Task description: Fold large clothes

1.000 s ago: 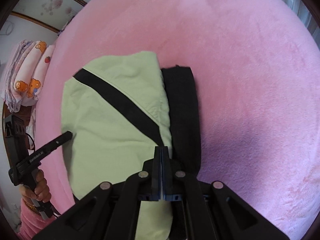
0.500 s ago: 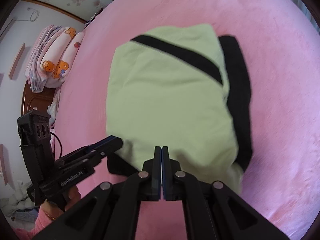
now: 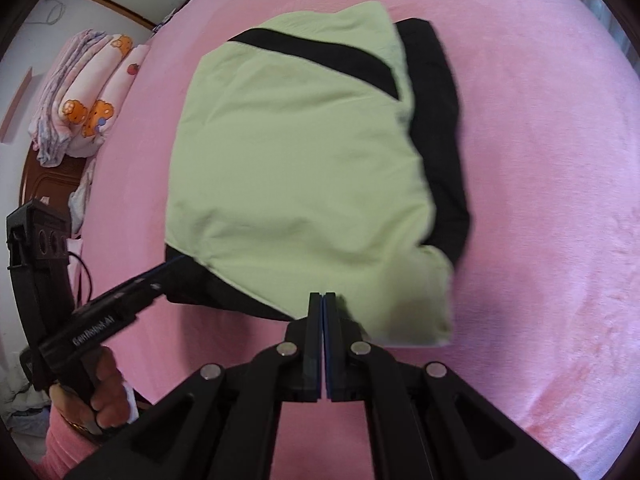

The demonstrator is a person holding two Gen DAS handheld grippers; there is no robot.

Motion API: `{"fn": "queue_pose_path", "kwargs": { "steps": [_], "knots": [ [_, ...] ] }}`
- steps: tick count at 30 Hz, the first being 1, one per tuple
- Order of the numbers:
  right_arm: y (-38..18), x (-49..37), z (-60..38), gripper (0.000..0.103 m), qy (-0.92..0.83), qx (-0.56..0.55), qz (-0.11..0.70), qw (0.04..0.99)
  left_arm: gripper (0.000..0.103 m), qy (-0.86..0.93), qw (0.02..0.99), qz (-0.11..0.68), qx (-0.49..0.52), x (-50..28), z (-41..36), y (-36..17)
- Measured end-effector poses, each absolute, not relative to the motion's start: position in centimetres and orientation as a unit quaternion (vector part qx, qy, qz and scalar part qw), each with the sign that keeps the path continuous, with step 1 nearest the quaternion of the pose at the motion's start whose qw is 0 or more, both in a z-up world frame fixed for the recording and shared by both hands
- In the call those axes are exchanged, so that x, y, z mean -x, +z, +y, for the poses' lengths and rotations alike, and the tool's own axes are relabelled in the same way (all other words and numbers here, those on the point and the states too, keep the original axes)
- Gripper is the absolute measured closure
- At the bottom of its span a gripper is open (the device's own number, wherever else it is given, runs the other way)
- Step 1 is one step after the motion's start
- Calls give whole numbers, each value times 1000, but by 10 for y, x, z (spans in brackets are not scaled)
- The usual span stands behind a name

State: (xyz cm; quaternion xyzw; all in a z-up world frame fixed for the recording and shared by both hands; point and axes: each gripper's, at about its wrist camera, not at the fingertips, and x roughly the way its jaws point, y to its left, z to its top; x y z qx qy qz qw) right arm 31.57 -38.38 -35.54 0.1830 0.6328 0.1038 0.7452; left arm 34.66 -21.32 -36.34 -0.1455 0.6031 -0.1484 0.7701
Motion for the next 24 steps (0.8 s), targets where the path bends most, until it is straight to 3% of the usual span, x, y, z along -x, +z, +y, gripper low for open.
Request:
{"fn": "queue_pose_path", "kwargs": {
  "steps": [10,18,24],
  "knots": [
    [-361,-308,-422,103,73,-207,633,743,79,-90,769,607,178,-325,-169,-372],
    [-381,-303,-431,103,53,-205,642,737,69,-79,762,601,228,-323,-158,-388],
    [-401,-298,-435,103,40,-212,650,729,68,-73,760,603,232,-326,-161,-396]
  ]
}}
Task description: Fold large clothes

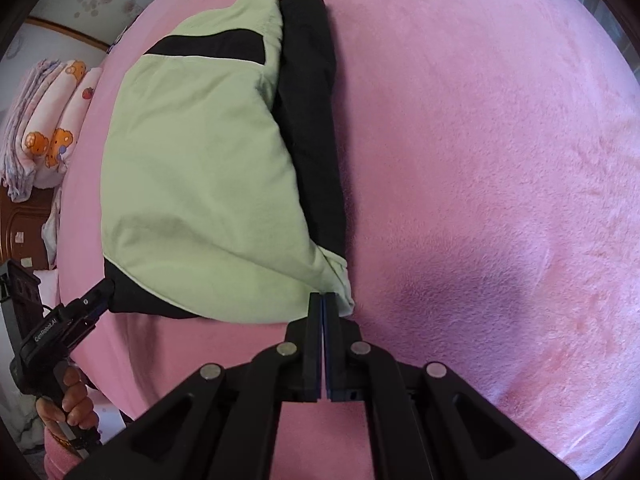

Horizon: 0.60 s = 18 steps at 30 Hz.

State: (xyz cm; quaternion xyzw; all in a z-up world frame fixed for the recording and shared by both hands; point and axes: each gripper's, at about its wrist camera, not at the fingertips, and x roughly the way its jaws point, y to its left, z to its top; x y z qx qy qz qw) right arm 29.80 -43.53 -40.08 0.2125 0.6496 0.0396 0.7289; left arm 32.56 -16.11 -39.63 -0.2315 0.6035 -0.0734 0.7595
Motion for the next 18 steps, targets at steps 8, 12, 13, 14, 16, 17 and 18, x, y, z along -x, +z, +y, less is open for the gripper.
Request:
{"fn": "queue_pose_path", "kwargs": {
  "steps": [8,12,13,14,16,17,18],
  "knots": [
    [-394,-299,-430,103,20,-184,651,736,67,-60,772,604,186,-326,-173,-375],
    [-364,-292,-437,103,16,-204,626,753,66,-58,782,593,184,-320,-180,-348],
    [-356,-290,-439,103,15,-210,617,758,60,-57,784,590,184,-318,-182,-343],
    [-347,-286,-440,102,14,-213,606,766,55,-56,787,587,182,-315,-185,-335],
    [-334,-281,-442,102,18,-214,595,774,39,-56,799,573,170,-308,-193,-319],
    [-328,-278,-441,98,23,-213,592,777,34,-52,805,567,165,-303,-197,-312],
    [-322,-274,-439,95,25,-211,588,781,31,-47,809,564,159,-299,-201,-308]
  ]
}}
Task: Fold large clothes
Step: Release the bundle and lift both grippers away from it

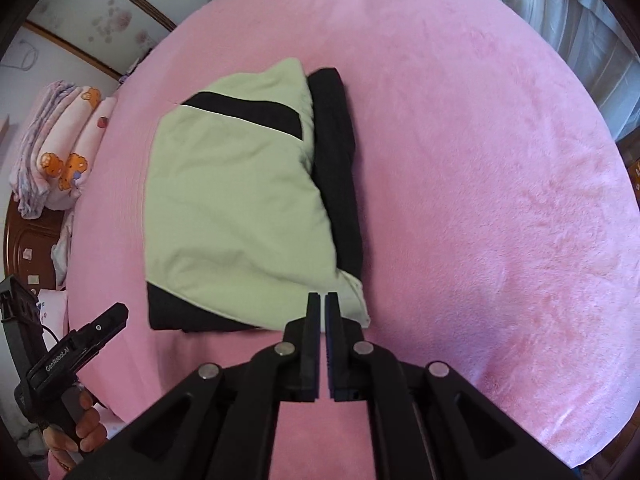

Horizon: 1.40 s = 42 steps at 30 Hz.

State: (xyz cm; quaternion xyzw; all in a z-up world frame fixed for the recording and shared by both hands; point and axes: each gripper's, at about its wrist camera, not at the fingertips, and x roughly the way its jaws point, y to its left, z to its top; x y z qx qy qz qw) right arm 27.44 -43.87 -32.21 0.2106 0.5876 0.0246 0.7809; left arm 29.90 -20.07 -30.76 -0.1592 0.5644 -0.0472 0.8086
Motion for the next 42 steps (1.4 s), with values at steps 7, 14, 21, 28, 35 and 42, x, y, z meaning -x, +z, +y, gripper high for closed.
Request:
{"fn": "queue_pose_path", "kwargs": {
  "steps": [7,14,21,28,35,42],
  "knots": [
    [-311,-237,-419,42,39,-178,567,804,31,-3,803,582,125,-264,-216,-316],
    [-332,-188,-379,31,34,-161,584,795,31,-1,791,608,69,-212,-214,-340],
    [-346,-120,-345,29,2,-157,625,765,31,-37,743,667,38,-154,-192,-356],
    [-312,-66,-320,29,-29,-195,635,746,30,-45,732,680,7,-114,-160,-315],
    [-236,-40,-305,17,-43,-179,626,758,29,-38,766,641,27,-98,-134,-224],
    [-164,-40,-293,16,-16,-144,623,769,26,-32,802,595,43,-88,-124,-141]
  ]
}}
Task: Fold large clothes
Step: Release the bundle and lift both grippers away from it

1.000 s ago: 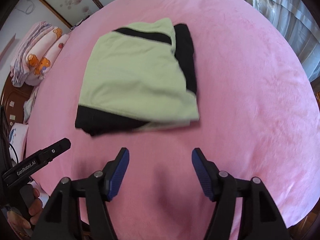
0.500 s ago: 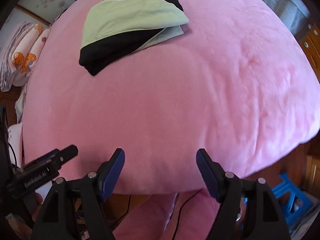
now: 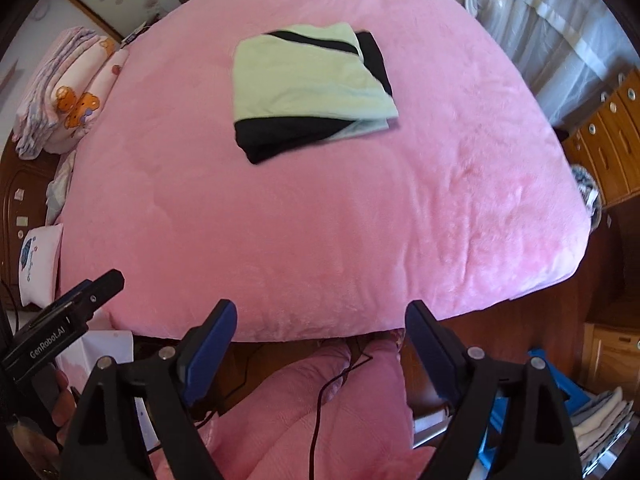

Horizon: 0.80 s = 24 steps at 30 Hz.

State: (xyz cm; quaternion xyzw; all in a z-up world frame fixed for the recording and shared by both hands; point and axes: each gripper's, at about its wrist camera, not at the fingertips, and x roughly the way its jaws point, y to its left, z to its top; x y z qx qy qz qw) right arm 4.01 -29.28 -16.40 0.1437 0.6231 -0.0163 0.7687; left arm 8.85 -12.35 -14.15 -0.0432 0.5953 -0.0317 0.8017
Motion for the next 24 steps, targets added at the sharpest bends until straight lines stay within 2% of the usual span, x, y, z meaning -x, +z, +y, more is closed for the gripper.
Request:
{"fn": "queue_pose_path", "kwargs": {
  "steps": [8,16,24],
  "knots": [
    [-119,-27,-293,11,-29,-125,586,800,24,-22,830,555,47,-72,-135,-105],
    [-107,-21,-285,10,-43,-87,561,822,24,-14,827,561,20,-58,-155,-111],
    [-116,-18,-279,10,-33,-70,573,816,24,-14,831,557,-7,-54,-169,-117]
  ]
}}
